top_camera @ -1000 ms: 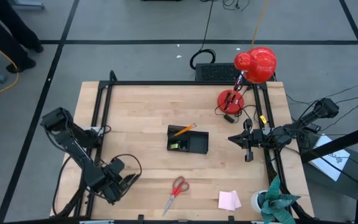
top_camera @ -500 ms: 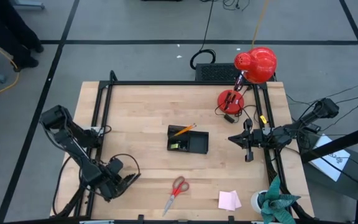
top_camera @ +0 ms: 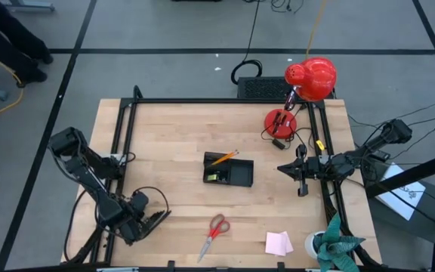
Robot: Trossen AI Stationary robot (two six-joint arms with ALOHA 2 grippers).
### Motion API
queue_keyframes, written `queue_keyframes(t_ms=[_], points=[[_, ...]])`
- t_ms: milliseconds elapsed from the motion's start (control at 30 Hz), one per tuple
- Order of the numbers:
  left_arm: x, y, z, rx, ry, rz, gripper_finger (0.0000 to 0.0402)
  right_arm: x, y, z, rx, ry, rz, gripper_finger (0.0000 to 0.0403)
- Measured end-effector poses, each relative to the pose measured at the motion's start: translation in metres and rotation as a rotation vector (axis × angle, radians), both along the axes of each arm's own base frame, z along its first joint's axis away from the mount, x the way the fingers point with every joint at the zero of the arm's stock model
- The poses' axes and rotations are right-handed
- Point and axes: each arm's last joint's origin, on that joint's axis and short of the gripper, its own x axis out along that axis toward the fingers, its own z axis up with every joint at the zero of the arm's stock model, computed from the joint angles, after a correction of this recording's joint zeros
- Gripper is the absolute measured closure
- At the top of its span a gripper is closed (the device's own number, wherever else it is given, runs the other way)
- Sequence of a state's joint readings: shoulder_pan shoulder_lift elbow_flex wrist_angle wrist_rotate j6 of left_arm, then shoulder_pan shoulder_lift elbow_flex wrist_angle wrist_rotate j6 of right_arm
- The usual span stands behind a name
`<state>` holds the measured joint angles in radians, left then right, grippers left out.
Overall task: Pick and place office supplies into organizer
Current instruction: Put the pen into the desk organizer
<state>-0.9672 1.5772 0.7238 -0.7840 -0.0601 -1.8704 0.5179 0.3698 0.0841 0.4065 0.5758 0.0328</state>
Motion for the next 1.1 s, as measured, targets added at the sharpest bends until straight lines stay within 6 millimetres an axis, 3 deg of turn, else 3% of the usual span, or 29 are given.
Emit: queue_keyframes(t_ms=[267, 633, 867, 1100], points=[[0.008, -0.002, 0.002, 0.096, -0.176, -0.023, 0.0360, 0.000, 0.000, 0.000, 0.001, 0.000, 0.000, 0.0399], [0.023, -0.002, 0.007, 0.311, -0.592, -0.073, 0.0385, 0.000, 0.000, 0.000, 0.012, 0.000, 0.000, 0.0399], [0.045, 0.004, 0.016, 0.528, -0.808, -0.165, 0.0381, 0.001, 0.001, -0.002, 0.001, 0.019, 0.000, 0.0399], [0.080, 0.022, 0.029, 0.760, -0.828, -0.259, 0.0384, 0.002, 0.001, -0.002, -0.005, 0.018, 0.000, 0.0399]])
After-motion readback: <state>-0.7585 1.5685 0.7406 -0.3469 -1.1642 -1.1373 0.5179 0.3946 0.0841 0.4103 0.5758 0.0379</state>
